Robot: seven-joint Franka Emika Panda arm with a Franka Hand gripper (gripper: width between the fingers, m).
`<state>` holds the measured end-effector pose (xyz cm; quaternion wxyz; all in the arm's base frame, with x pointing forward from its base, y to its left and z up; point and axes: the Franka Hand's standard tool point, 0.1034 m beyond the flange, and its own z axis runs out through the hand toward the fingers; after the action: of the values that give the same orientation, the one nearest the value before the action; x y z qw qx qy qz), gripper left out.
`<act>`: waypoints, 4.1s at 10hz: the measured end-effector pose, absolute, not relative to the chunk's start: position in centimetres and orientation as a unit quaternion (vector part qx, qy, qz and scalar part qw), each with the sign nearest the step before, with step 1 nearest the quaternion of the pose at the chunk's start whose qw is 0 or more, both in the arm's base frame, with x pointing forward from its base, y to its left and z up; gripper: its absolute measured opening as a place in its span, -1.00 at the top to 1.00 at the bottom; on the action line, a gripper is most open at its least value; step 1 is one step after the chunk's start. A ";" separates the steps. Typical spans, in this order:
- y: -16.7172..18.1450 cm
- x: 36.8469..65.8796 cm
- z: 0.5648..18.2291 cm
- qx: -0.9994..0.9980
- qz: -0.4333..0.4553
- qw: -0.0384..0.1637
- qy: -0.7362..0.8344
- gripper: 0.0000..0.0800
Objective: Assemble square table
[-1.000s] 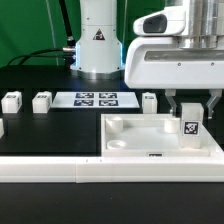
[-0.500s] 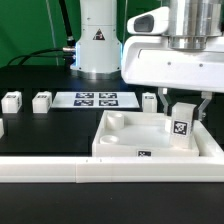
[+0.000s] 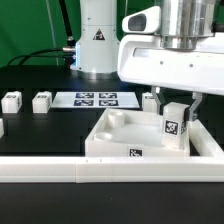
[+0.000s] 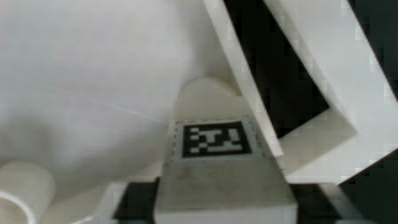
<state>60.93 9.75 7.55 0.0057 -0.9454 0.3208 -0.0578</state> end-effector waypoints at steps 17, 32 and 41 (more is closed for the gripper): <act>8.9 57.7 10.7 -0.998 -0.022 0.008 0.054 -0.62; 9.1 46.5 7.9 -0.999 0.006 0.009 0.032 -0.62; 9.9 40.2 5.4 -1.000 0.023 0.003 0.011 -0.62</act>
Offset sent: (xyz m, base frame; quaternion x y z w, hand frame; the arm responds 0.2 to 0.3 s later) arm -0.0235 0.0013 0.0222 -0.0111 -0.0405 -0.1420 0.9890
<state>40.21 9.87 5.42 0.0030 -0.9997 0.0106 0.0234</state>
